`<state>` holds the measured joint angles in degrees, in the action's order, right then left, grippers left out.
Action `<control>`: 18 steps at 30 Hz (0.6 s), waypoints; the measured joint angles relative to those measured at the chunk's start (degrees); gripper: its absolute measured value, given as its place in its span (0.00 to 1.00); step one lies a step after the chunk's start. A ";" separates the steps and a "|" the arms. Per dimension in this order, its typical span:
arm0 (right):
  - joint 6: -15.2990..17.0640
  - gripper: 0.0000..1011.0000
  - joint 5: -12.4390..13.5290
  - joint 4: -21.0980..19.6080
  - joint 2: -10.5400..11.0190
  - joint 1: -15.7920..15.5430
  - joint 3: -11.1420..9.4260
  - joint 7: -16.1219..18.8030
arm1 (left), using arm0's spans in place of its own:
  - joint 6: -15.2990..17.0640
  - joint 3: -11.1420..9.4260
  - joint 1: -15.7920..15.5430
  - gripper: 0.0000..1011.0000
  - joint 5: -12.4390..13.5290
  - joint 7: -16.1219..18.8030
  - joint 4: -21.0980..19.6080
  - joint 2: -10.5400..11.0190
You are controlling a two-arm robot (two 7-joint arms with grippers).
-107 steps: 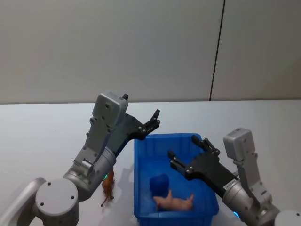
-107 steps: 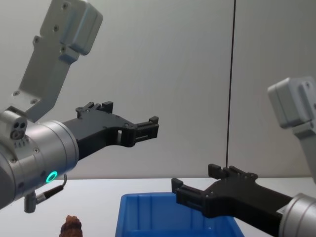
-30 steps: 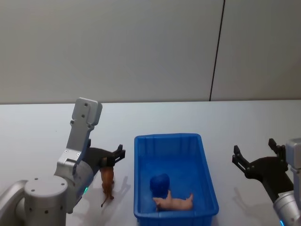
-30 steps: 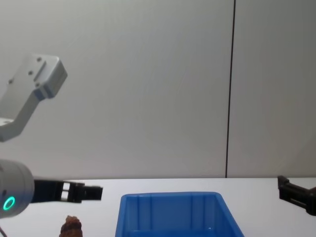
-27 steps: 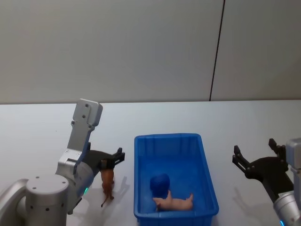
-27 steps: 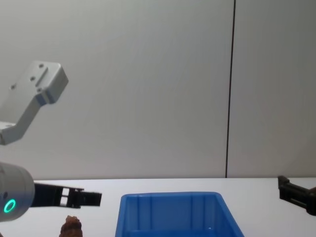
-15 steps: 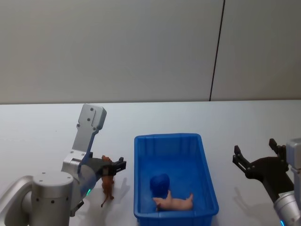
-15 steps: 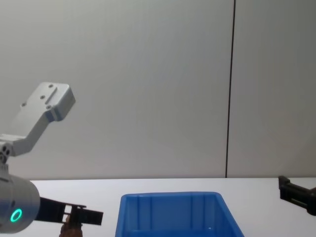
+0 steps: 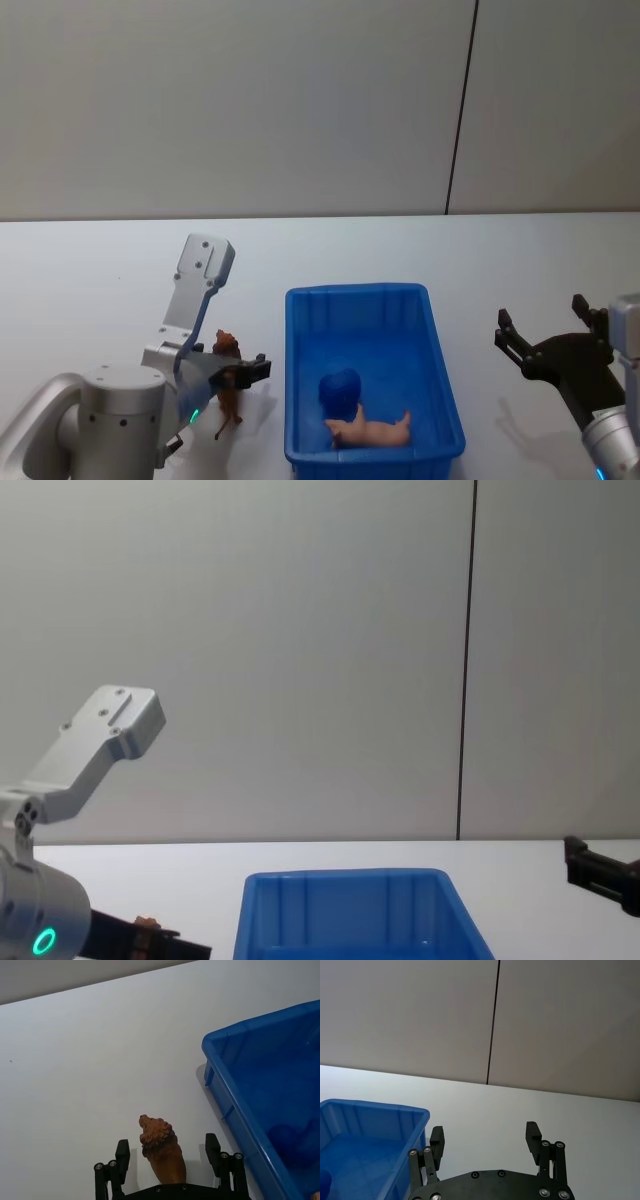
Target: Pick up the two dolls from the table and place them into the box.
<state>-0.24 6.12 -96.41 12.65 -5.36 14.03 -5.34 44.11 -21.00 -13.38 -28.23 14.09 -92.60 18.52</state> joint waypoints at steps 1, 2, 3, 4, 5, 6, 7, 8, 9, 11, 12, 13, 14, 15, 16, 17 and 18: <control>0.00 0.99 0.00 0.00 0.00 0.00 0.00 0.00 | 0.17 0.00 0.00 0.96 0.01 0.05 0.08 -0.06; 0.00 0.99 0.00 0.00 0.00 0.00 0.00 0.00 | 0.37 0.01 0.00 0.95 0.02 0.14 0.15 -0.11; 0.00 0.99 0.00 0.00 0.00 0.00 0.00 0.00 | 0.52 0.03 0.00 0.92 0.04 0.23 0.25 -0.18; 0.00 0.99 0.00 0.00 0.00 0.00 0.00 0.00 | 0.82 0.05 0.00 0.89 0.07 0.44 0.37 -0.28; 0.00 0.99 0.00 0.00 0.00 0.00 0.00 0.00 | 1.03 0.07 0.01 0.88 0.10 0.59 0.44 -0.32; 0.00 0.99 0.00 0.00 0.00 0.00 0.00 0.00 | 1.18 0.09 0.02 0.86 0.12 0.72 0.50 -0.36; 0.00 0.99 0.00 0.00 0.00 0.00 0.00 0.00 | 1.49 0.12 0.07 0.81 0.17 0.96 0.61 -0.45; 0.00 0.99 0.00 0.00 0.00 0.00 0.00 0.00 | 1.67 0.15 0.09 0.80 0.19 1.12 0.69 -0.51; 0.00 0.99 0.00 0.00 0.00 0.00 0.00 0.00 | 1.83 0.17 0.11 0.77 0.21 1.24 0.75 -0.55; 0.00 0.99 0.00 0.00 0.00 0.00 0.00 0.01 | 2.34 0.23 0.20 0.70 0.34 1.63 0.98 -0.74; 0.00 0.99 0.00 0.00 0.00 0.00 0.00 0.01 | 2.34 0.23 0.20 0.68 0.34 1.63 0.98 -0.74; 0.00 0.99 0.00 0.00 0.00 0.00 0.00 0.01 | 2.58 0.25 0.24 0.64 0.45 1.79 1.05 -0.81; 0.00 0.99 0.00 0.00 0.00 0.00 0.00 0.01 | 2.68 0.27 0.26 0.61 0.49 1.85 1.09 -0.84; 0.00 0.99 0.00 0.00 0.00 0.00 0.00 0.01 | 2.84 0.29 0.28 0.61 0.59 1.93 1.15 -0.90; 0.00 0.99 0.00 0.00 0.00 0.00 0.00 0.01 | 2.96 0.31 0.30 0.54 0.69 1.99 1.17 -0.93; 0.00 0.99 0.00 0.00 0.00 0.00 0.00 0.01 | 3.05 0.33 0.32 0.50 0.77 2.03 1.19 -0.96; 0.00 0.99 0.00 0.00 0.00 0.00 0.00 0.01 | 3.18 0.34 0.34 0.48 0.90 2.05 1.20 -0.98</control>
<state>-0.25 6.13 -96.41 12.65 -5.36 14.03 -5.34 47.29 -20.66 -13.04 -27.32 16.14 -91.39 17.54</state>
